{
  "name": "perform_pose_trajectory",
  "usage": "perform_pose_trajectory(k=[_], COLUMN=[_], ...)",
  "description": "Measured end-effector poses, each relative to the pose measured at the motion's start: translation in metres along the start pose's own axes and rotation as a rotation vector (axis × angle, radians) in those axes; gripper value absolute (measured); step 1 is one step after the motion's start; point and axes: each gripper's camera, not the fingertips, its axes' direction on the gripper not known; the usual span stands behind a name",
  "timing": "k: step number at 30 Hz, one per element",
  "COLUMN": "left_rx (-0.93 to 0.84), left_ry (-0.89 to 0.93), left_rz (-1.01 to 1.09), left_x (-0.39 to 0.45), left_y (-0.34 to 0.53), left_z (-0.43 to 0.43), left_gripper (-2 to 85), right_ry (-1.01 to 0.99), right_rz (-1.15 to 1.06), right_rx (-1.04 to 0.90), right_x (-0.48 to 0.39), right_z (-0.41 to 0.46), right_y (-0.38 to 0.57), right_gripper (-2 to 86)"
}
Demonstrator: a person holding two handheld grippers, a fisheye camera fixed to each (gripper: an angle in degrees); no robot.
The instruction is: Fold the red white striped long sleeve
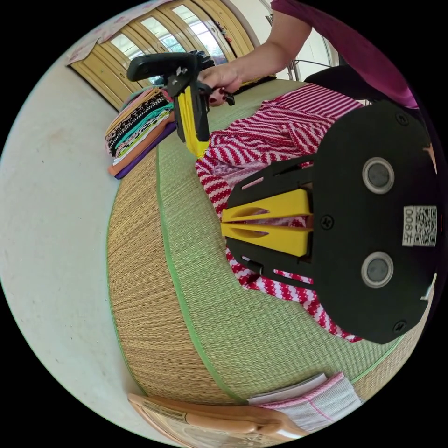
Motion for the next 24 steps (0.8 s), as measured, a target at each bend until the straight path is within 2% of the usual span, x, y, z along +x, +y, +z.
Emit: perform_pose_trajectory(k=[3,7,10,13,17,21,24], left_rx=[-0.001,0.051,0.131,0.193,0.151,0.016,0.01], left_ry=[-0.016,-0.052,0.009,0.078,0.101,0.094,0.101], left_rz=[-0.008,-0.013,-0.037,-0.088,-0.218,-0.391,-0.529], left_x=[0.007,0.017,0.022,0.03,0.046,0.075,0.097], left_y=[0.016,0.043,0.082,0.147,0.265,0.392,0.473], left_z=[-0.021,-0.064,-0.112,-0.164,-0.224,-0.273,-0.314], left_gripper=[0.1,0.2,0.2,0.2,0.3,0.2,0.3], right_ry=[0.149,0.072,0.011,-0.041,-0.091,-0.129,-0.173], right_rz=[-0.006,0.068,0.101,0.147,0.227,0.331,0.408], right_rx=[-0.046,-0.002,0.044,0.102,0.112,0.031,-0.045], right_x=[-0.014,-0.009,-0.008,-0.012,-0.025,-0.057,-0.084], right_z=[0.024,0.004,-0.024,-0.061,-0.103,-0.138,-0.155], right_y=[0.018,0.046,0.081,0.135,0.223,0.342,0.427], right_gripper=[0.1,0.1,0.1,0.2,0.1,0.2,0.2])
